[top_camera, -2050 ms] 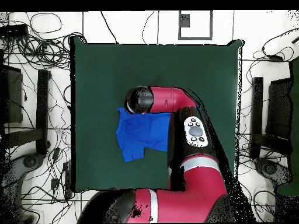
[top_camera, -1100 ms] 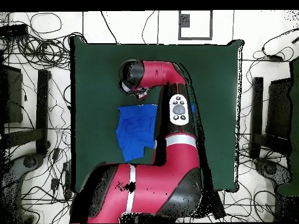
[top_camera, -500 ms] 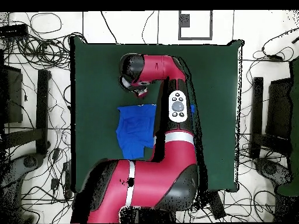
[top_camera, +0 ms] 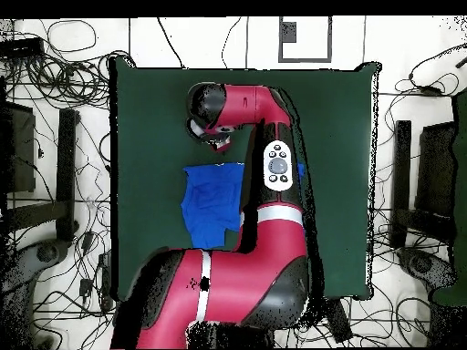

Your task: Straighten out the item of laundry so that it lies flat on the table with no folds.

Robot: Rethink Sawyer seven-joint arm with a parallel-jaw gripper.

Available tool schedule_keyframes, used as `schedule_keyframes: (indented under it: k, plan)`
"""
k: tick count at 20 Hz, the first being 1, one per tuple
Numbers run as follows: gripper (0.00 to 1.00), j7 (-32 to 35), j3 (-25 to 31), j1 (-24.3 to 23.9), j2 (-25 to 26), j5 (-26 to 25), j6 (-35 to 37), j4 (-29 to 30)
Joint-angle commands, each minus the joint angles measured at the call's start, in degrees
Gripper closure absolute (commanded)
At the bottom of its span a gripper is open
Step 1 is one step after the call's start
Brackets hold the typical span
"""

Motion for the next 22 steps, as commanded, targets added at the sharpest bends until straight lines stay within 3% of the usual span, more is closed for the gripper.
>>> schedule_keyframes:
  k: [1,8,13,17,22]
  plan:
    - [0.0,-13.2,4.8,0.3,1.6,-2.7,-2.9,-5.3]
    - [0.0,-16.1,5.5,-0.2,2.6,-3.0,1.3,-10.1]
    - [0.0,-18.5,7.7,-0.1,4.2,-4.1,5.8,-20.1]
    - [0.0,-15.2,7.9,0.5,2.6,-4.5,15.6,-27.6]
    - [0.0,-19.6,7.9,1.0,1.0,-7.2,23.9,-32.0]
